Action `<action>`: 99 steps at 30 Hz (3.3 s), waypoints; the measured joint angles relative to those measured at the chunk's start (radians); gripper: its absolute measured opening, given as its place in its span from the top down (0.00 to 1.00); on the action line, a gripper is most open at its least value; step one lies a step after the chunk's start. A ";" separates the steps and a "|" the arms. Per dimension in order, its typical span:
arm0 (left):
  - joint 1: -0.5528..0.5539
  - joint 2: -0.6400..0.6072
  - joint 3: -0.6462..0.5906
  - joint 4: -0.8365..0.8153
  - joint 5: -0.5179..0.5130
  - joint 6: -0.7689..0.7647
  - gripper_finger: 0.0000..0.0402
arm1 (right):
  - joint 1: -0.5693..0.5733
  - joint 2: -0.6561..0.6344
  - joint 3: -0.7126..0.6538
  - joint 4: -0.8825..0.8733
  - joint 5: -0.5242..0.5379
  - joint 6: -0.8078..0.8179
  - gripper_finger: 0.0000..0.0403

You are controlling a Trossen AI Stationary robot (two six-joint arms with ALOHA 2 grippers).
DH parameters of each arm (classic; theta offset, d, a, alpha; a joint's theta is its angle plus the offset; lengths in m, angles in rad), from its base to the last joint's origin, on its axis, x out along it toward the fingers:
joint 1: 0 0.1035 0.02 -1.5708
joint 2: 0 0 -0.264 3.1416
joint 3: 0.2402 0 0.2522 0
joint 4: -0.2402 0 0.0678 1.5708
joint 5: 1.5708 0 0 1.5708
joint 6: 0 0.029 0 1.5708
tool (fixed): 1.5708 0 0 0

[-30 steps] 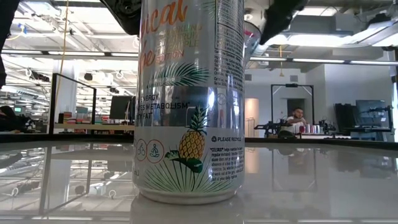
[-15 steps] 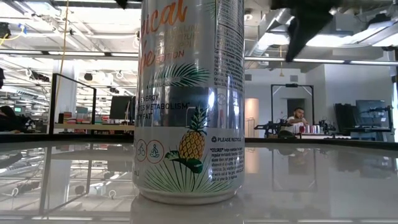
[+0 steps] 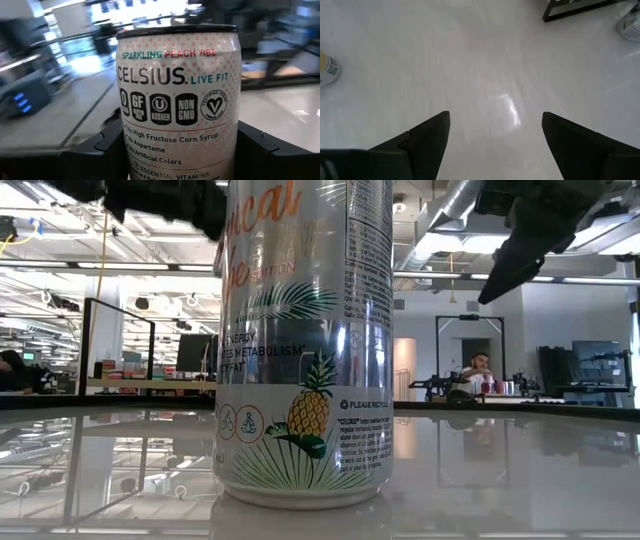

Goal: Place canned beverage on shelf
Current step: Put the right pink soda can on the shelf

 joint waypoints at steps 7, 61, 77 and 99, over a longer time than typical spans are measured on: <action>0.163 -0.043 -0.037 -0.009 0.112 -0.043 0.43 | -0.002 -0.003 0.000 -0.002 0.000 -0.002 0.16; 0.256 -0.105 -0.546 0.480 -0.200 -0.110 0.43 | -0.047 -0.002 0.000 0.154 -0.006 -0.039 0.16; 0.257 -0.084 -0.613 0.578 -0.269 -0.100 0.43 | -0.046 0.091 0.000 0.216 -0.011 -0.065 0.16; 0.257 -0.033 -0.613 0.588 -0.341 -0.102 0.33 | -0.049 0.131 -0.001 0.307 -0.024 -0.159 0.16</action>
